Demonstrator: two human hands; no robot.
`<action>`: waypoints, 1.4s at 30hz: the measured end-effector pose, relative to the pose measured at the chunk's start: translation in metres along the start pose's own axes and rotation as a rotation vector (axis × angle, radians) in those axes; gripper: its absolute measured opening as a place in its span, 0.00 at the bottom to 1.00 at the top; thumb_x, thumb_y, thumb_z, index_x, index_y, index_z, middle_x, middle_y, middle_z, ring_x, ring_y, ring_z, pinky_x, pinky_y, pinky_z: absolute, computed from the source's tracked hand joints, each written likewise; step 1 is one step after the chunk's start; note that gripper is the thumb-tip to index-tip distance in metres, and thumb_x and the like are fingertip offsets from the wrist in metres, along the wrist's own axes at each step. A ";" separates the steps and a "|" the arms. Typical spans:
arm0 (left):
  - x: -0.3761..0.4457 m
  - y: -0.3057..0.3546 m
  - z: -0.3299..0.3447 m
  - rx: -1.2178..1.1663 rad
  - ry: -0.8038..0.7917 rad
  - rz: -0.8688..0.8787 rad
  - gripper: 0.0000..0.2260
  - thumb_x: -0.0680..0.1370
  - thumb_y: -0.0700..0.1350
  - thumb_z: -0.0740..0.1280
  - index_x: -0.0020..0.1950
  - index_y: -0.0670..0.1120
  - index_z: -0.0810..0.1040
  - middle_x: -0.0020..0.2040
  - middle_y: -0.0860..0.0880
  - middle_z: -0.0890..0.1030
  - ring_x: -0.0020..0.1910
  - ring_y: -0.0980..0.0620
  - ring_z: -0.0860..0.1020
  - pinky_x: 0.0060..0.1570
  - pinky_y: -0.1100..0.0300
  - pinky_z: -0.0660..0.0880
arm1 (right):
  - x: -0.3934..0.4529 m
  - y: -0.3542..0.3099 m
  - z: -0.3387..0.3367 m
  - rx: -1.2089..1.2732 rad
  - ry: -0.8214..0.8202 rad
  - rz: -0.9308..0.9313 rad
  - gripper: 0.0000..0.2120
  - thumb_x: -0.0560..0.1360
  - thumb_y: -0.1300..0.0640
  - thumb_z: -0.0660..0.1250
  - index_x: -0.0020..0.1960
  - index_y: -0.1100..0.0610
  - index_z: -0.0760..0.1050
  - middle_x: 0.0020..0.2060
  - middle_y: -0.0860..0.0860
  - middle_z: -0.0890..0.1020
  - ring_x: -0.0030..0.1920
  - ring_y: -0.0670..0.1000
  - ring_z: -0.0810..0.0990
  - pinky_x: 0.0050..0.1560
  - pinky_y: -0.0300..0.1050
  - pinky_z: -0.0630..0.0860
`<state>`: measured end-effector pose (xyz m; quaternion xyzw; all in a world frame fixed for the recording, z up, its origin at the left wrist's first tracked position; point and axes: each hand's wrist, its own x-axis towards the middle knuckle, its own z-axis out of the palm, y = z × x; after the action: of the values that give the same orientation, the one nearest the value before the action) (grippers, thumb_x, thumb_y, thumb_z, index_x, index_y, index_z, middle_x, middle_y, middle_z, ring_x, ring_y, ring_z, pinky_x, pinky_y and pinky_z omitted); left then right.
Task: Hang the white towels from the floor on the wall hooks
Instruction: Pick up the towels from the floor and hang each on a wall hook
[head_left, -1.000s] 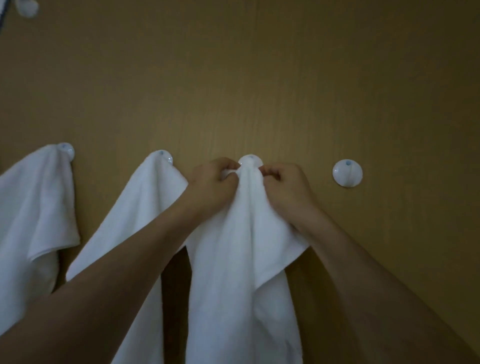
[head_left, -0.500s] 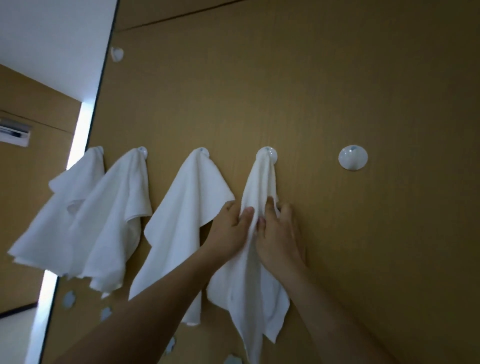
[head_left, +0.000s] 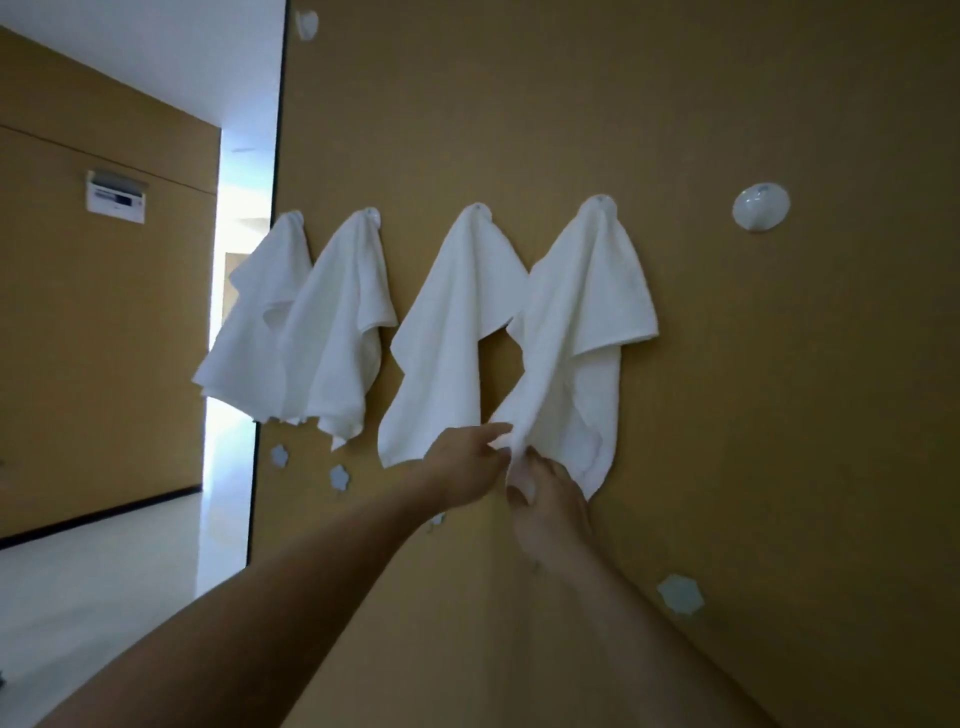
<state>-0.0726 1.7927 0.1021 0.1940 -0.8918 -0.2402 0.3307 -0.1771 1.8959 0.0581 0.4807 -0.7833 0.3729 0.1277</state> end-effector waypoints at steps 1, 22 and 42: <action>-0.014 -0.009 -0.004 0.025 -0.013 -0.008 0.17 0.82 0.51 0.62 0.70 0.54 0.75 0.66 0.50 0.78 0.66 0.49 0.75 0.61 0.60 0.70 | -0.010 -0.002 0.013 0.006 -0.030 -0.002 0.21 0.79 0.54 0.60 0.72 0.51 0.66 0.65 0.52 0.74 0.64 0.54 0.74 0.61 0.48 0.72; -0.562 -0.340 -0.329 0.392 -0.056 -0.950 0.25 0.79 0.53 0.64 0.75 0.50 0.67 0.70 0.44 0.72 0.67 0.44 0.71 0.64 0.54 0.68 | -0.299 -0.432 0.360 0.098 -0.940 -0.267 0.28 0.79 0.45 0.64 0.76 0.50 0.64 0.70 0.53 0.72 0.67 0.56 0.73 0.63 0.47 0.71; -1.015 -0.381 -0.581 0.406 0.634 -1.908 0.24 0.80 0.54 0.65 0.75 0.52 0.66 0.73 0.47 0.68 0.70 0.45 0.69 0.69 0.51 0.68 | -0.607 -0.918 0.581 0.259 -1.571 -1.158 0.29 0.77 0.44 0.65 0.76 0.51 0.64 0.69 0.55 0.72 0.67 0.57 0.72 0.65 0.48 0.71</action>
<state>1.1123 1.8223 -0.2277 0.9294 -0.2612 -0.1855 0.1834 1.0008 1.6456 -0.2579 0.9116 -0.2421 -0.0900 -0.3197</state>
